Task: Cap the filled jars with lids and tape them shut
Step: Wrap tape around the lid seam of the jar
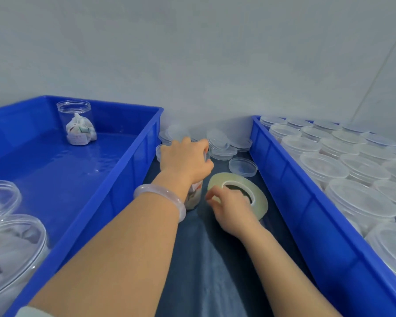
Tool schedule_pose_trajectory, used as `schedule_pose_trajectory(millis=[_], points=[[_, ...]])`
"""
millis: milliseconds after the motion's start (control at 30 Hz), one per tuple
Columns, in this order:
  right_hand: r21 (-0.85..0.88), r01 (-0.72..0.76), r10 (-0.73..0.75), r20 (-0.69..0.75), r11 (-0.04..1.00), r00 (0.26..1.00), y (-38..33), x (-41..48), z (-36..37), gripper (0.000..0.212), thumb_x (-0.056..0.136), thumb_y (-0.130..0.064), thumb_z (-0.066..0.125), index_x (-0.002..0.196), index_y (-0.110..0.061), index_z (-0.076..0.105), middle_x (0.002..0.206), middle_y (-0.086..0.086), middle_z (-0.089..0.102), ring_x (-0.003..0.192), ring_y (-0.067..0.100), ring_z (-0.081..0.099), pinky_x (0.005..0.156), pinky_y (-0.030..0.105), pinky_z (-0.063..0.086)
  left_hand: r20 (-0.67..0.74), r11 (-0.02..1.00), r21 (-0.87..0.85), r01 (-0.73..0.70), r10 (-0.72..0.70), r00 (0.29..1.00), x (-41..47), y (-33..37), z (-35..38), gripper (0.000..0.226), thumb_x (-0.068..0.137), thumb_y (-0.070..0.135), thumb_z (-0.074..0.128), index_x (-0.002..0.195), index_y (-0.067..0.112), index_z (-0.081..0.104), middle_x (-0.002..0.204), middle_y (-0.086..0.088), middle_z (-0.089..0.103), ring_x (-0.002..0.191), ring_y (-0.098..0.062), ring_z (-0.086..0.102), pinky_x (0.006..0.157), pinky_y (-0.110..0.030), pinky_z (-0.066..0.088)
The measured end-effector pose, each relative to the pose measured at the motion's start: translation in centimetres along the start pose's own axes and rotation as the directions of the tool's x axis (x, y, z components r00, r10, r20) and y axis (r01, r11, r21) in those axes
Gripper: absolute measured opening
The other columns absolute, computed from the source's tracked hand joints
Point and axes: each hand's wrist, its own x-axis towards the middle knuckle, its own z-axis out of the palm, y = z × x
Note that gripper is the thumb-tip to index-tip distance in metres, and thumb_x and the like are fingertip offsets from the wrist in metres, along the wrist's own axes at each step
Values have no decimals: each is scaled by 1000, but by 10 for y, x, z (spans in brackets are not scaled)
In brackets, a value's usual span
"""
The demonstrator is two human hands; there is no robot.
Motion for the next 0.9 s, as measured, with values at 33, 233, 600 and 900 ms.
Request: schedule_pose_trajectory(millis=[33,233,600,900], points=[[-62,-1,3,32,998,999,2,2,5,39,99,-31,42,137,-35,41,115,7,56,113,33,45,94,44,34,-4,1000,18,6,-6,1000,0,1,1,31,89,54,45,102,28,53,106,-3,57,97,-29,53,82,-42,41],[90,-48,48,8,995,999,8,4,7,80,91,-50,52,153,-25,7,155,9,26,143,27,17,112,41,20,-205,696,-718,28,-250,946,-10,-7,-15,36,96,53,39,106,29,63,113,8,63,108,-4,54,96,-25,40],[939,113,217,-190,326,957,-67,50,-20,53,97,-54,31,138,-23,43,143,-6,46,129,1,40,107,20,31,59,247,-952,181,-433,899,-11,-13,17,48,98,54,31,106,22,66,109,10,62,112,-12,55,97,-31,42],[907,197,229,-295,373,928,-61,65,-17,36,98,-48,37,90,-18,57,92,-5,66,82,-5,58,66,0,38,167,26,-982,190,-374,912,-7,-22,22,44,94,54,42,90,15,63,107,-11,67,103,-25,62,95,-41,49]])
